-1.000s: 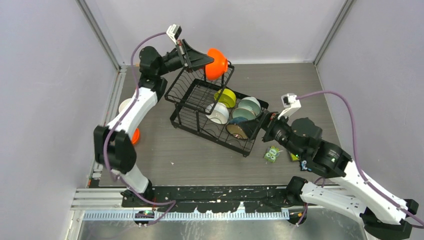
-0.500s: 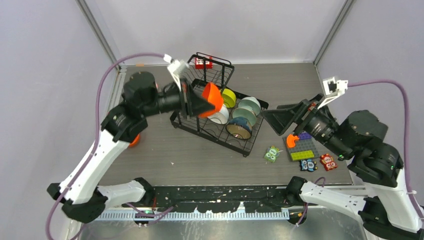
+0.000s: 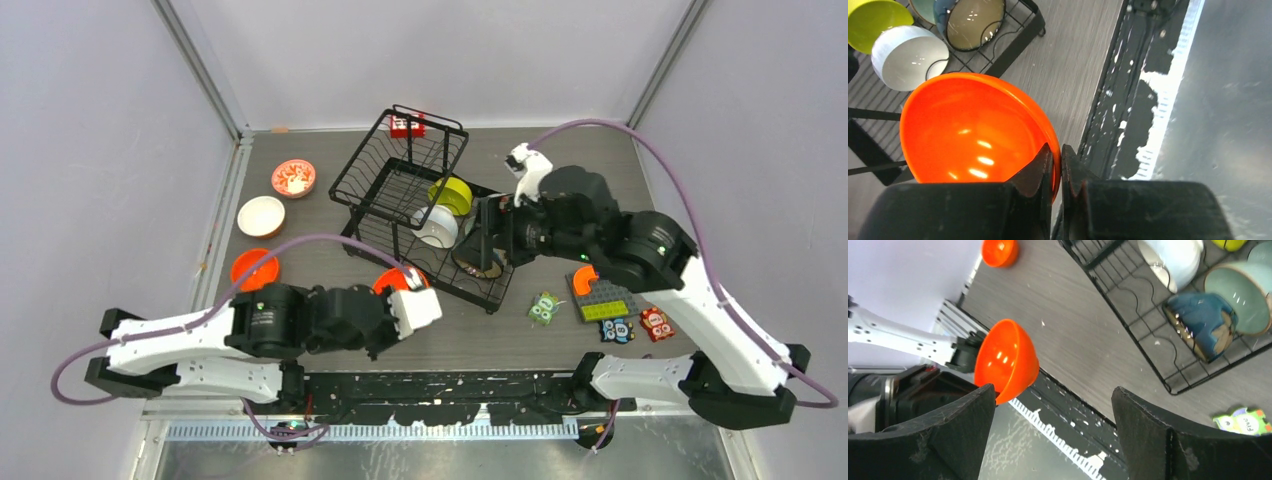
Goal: Unload the bowls from the dish rack
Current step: Place the bowl with the bowl.
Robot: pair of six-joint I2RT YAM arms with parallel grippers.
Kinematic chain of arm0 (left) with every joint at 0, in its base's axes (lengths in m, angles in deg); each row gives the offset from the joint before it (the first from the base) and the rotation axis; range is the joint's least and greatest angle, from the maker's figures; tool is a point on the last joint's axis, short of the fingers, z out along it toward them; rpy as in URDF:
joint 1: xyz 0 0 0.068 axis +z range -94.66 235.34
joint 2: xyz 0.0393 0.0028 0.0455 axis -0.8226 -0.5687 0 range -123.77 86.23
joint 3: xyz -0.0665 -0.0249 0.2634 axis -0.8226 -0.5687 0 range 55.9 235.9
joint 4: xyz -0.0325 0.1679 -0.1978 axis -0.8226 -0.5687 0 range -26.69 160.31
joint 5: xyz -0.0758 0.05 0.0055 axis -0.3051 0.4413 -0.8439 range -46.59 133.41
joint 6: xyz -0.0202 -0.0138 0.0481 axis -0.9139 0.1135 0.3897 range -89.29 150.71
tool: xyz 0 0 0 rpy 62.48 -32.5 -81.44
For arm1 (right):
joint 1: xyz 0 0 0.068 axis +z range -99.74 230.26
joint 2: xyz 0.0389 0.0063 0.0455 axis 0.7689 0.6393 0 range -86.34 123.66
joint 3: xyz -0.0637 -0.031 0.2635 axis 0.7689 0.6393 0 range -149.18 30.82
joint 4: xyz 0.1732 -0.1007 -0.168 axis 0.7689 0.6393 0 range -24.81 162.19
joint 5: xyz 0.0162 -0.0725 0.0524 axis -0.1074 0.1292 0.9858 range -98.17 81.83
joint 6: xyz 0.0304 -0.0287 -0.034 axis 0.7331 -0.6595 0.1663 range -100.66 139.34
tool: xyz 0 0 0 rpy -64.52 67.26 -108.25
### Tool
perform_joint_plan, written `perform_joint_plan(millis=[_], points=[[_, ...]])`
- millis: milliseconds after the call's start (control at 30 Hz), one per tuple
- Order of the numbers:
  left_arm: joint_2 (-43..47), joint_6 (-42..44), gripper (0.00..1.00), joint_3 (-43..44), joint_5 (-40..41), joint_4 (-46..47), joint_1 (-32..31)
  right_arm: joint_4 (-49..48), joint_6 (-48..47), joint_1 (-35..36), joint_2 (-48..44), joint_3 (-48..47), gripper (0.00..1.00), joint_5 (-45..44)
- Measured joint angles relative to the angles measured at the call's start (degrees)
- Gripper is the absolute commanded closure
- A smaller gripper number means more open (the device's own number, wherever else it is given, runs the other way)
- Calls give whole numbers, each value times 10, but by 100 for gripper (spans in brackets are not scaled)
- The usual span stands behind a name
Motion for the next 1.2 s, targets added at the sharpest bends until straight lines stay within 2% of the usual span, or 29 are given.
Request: perform_joint_plan(millis=[100, 267, 567, 733, 1000, 1200], points=[[-17, 27, 100, -15, 55, -10, -54, 26, 8, 9, 30, 4, 12, 5], [-55, 73, 100, -25, 100, -20, -86, 59, 10, 54, 59, 1, 16, -14], [-34, 110, 100, -52, 83, -5, -88, 78, 5, 120, 135, -5, 27, -42], [-24, 109, 100, -54, 73, 2, -88, 73, 4, 126, 160, -5, 35, -50], [-23, 105, 100, -58, 64, 1, -88, 71, -5, 137, 192, -24, 41, -68], [-23, 105, 100, -58, 64, 1, -88, 71, -12, 147, 217, -31, 51, -73]])
